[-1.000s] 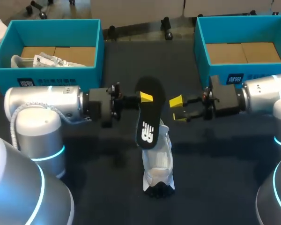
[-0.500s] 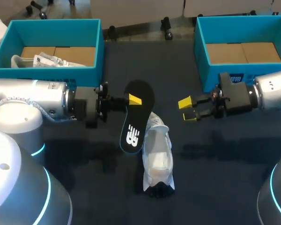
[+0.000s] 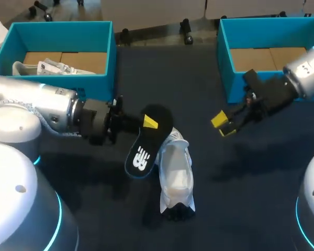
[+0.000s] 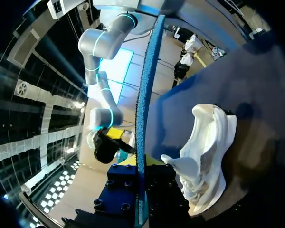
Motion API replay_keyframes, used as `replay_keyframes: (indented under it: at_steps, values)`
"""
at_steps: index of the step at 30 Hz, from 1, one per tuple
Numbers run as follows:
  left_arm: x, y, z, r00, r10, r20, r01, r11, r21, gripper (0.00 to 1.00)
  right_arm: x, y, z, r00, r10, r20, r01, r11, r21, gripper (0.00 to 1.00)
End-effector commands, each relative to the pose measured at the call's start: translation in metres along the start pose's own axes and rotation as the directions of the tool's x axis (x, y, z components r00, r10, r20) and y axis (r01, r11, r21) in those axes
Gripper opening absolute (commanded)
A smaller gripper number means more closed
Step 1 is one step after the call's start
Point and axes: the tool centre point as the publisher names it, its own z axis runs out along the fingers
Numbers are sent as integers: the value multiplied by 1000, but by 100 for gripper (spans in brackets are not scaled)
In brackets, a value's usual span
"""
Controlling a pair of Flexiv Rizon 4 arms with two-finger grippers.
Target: Take the shoe out of the shoebox, open the shoe tongue, remove and reinsert the insole, then place the shoe into the shoebox
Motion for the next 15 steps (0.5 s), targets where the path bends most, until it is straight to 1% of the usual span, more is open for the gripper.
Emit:
replay_keyframes:
  at_steps: [1, 2, 3, 5, 6, 7, 15]
  values:
    - [-2, -21, -15, 999, 2, -32, -2, 1000, -14, 0, -2, -6, -17, 990, -88, 112, 52, 955, 292, 100]
    - [-2, -24, -17, 999, 0, -38, -1, 1000, -29, 0, -3, -9, -18, 987, -94, 133, 51, 953, 297, 100]
    - [-1, -28, -18, 999, -7, -40, 5, 999, -41, 0, -5, -10, -18, 980, -116, 163, 59, 946, 320, 100]
    - [0, -32, -20, 998, -48, -39, 46, 998, -44, 0, -7, -14, -17, 957, -189, 220, 107, 935, 339, 100]
    - [2, -32, -21, 996, -65, -56, 62, 997, -49, 0, -9, -17, -17, 946, -213, 244, 126, 937, 326, 100]
    - [5, -32, -23, 994, -46, -100, 38, 996, -76, 0, -13, -23, -19, 946, -173, 273, 91, 953, 290, 100]
    - [5, -32, -23, 994, -46, -100, 38, 996, -76, 0, -13, -23, -19, 946, -173, 273, 91, 953, 290, 100]
